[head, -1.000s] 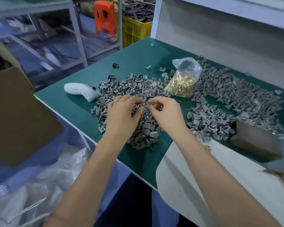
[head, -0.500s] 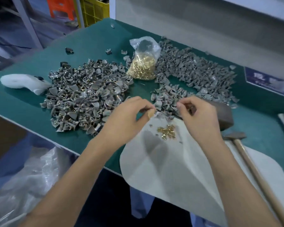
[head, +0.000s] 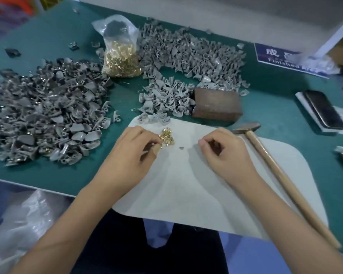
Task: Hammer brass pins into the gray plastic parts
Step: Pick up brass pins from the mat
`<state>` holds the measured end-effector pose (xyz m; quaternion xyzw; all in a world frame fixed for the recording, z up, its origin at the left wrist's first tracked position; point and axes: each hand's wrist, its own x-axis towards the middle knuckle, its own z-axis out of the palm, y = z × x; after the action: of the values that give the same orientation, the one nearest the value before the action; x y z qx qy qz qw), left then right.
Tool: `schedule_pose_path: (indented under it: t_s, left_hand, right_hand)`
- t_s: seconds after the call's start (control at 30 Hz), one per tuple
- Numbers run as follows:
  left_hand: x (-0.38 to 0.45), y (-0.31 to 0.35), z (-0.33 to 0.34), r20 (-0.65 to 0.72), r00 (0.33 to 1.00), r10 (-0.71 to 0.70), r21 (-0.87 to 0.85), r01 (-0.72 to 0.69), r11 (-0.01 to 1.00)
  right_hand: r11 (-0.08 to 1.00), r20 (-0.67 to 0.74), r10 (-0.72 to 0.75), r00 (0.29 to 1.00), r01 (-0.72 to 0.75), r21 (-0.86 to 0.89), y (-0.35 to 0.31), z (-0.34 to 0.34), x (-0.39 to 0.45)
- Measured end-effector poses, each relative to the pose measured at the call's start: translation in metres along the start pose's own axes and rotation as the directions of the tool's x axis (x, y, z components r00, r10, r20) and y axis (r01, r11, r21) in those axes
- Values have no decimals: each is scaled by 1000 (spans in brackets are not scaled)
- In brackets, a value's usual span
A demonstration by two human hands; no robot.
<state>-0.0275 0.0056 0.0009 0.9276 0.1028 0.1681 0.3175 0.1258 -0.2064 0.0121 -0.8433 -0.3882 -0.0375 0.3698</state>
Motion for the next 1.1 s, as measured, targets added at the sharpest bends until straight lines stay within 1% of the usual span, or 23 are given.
schedule_pose_path:
  t_s: [0.17, 0.23, 0.27, 0.3, 0.37, 0.43, 0.47, 0.5, 0.6, 0.7, 0.8, 0.9, 1.03, 1.1]
  left_hand:
    - [-2, 6, -4, -11, 1000, 6, 49, -5, 999]
    - [-5, 15, -9, -18, 999, 40, 78, -38, 996]
    - [-9, 21, -11, 14, 997, 79, 72, -80, 994]
    - [-13, 27, -13, 79, 987, 140, 56, -144, 988]
    - [-23, 45, -7, 261, 925, 275, 31, -293, 956]
    - [-31, 61, 4, 402, 851, 337, 37, -383, 923]
    - [-33, 66, 11, 436, 826, 357, 43, -415, 909]
    - [-34, 69, 16, 443, 817, 368, 54, -434, 899]
    - [-34, 70, 26, 412, 830, 375, 45, -429, 902]
    - [-36, 66, 31, 387, 839, 381, 4, -415, 910]
    - [-36, 67, 32, 391, 847, 360, 10, -395, 919]
    - [-34, 69, 32, 389, 859, 332, 8, -363, 932]
    - [-33, 70, 31, 414, 856, 308, 9, -343, 939]
    - [-31, 70, 31, 425, 854, 299, 6, -333, 943]
  right_hand:
    - [998, 10, -50, 999, 50, 37, 6, 3, 12]
    - [996, 19, -80, 997, 80, 26, 5, 2, 12]
    - [994, 35, -105, 994, 104, 19, 4, 2, 9]
    - [992, 57, -128, 990, 127, 10, 4, 1, 4]
    - [989, 95, -147, 985, 148, -4, 3, -8, -9]
    - [987, 111, -158, 981, 160, -6, 1, -19, -27]
    - [988, 115, -147, 982, 150, -18, -1, -26, -39]
    - [989, 125, -134, 983, 140, -40, -2, -33, -52]
    - [978, 184, -67, 981, 102, -183, -5, -55, -96]
    - [916, 230, 17, 973, 77, -393, -8, -66, -132]
    - [876, 226, 19, 974, 92, -473, -10, -61, -140]
    - [878, 230, 4, 973, 107, -467, -8, -62, -132]
    - [926, 320, 18, 947, 105, -362, 1, -68, -128]
    - [943, 339, 33, 940, 83, -322, 5, -69, -123]
